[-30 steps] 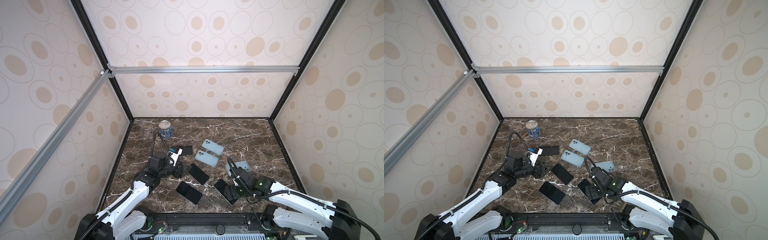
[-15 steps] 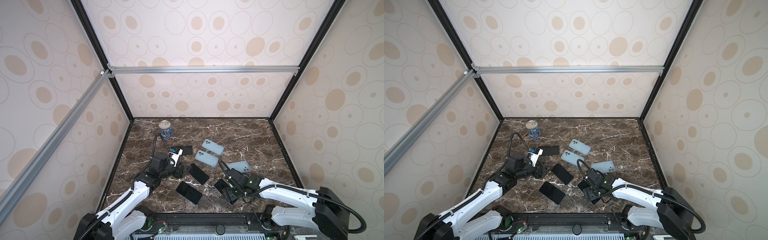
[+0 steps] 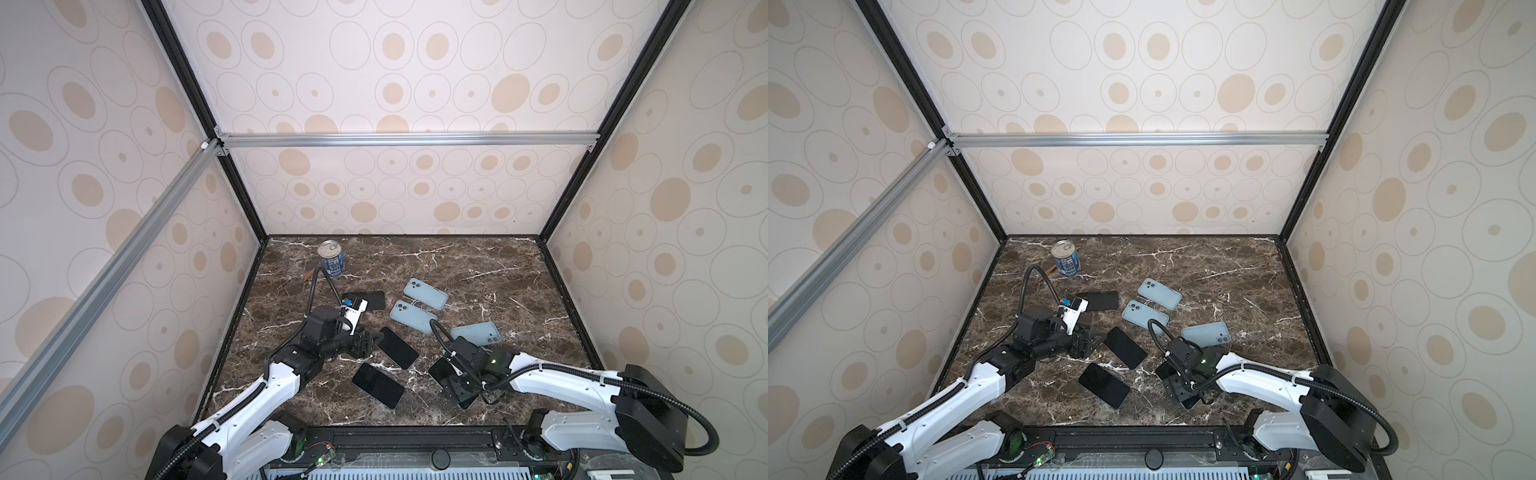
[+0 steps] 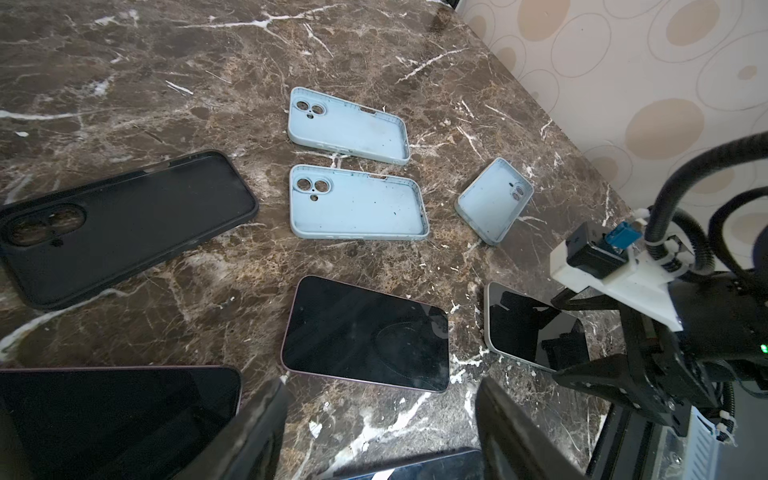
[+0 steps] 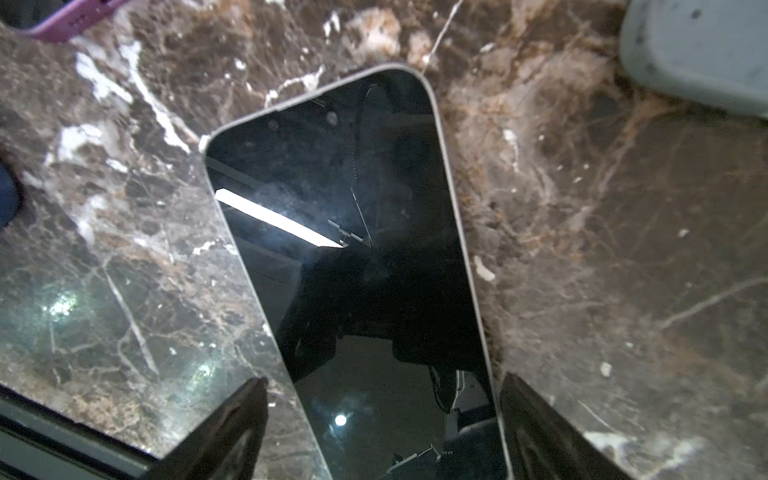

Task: Put the phone into the phone case
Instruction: 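Grasp the black phone with the right gripper while the left gripper reaches toward it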

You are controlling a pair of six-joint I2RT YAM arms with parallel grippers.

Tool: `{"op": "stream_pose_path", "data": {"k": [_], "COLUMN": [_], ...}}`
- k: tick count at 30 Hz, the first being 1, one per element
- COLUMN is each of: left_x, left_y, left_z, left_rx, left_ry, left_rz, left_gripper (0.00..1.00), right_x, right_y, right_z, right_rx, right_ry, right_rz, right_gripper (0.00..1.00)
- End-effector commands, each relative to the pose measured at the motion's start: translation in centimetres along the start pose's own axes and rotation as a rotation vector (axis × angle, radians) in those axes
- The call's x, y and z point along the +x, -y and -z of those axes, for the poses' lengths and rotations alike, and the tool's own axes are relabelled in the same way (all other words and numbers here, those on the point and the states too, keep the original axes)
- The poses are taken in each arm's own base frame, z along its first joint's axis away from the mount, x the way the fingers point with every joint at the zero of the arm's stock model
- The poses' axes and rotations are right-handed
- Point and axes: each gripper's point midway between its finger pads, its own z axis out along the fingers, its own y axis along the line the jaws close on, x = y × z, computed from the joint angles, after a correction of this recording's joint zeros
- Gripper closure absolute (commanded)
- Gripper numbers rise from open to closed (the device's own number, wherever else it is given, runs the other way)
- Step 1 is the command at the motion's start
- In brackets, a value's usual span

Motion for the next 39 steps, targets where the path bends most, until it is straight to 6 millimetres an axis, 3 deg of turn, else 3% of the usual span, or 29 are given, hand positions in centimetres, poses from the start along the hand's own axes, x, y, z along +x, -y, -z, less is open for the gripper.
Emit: {"op": "stream_pose_path", "data": {"k": [1, 11, 17, 27, 32, 39], "left_x": [0.4, 0.9, 1.1, 0.9, 0.1, -2.2], "left_y": [0.0, 0.7, 0.8, 1.0, 1.5, 2.5], "left_z": [-0.2, -0.6, -0.7, -0.7, -1.0, -1.8], "left_rx": [-0.011, -0.002, 0.0, 0.004, 0.028, 0.069], "left_ry": [-0.019, -0.039, -0.048, -0.04, -0.018, -0.036], "left_rz": [-0.031, -0.04, -0.046, -0.051, -0.052, -0.022], "left_gripper": [0.28, 0.28, 0.28, 0.27, 0.27, 0.27], "right_x": [-0.2, -0.2, -0.1, 0.0, 0.0, -1.5], "right_y": [-0.4, -0.6, -0.7, -1.1, -1.3, -0.8], "right_z": [0.1, -0.5, -1.1, -2.5, -3.0, -1.5], "right_rx": [0.0, 0.024, 0.046, 0.066, 0.073, 0.104], "right_ry": [-0.009, -0.044, -0.083, -0.123, -0.15, -0.076], "right_rz": [0.021, 0.035, 0.047, 0.052, 0.061, 0.084], "right_gripper": [0.1, 0.11, 0.21, 0.19, 0.26, 0.38]}}
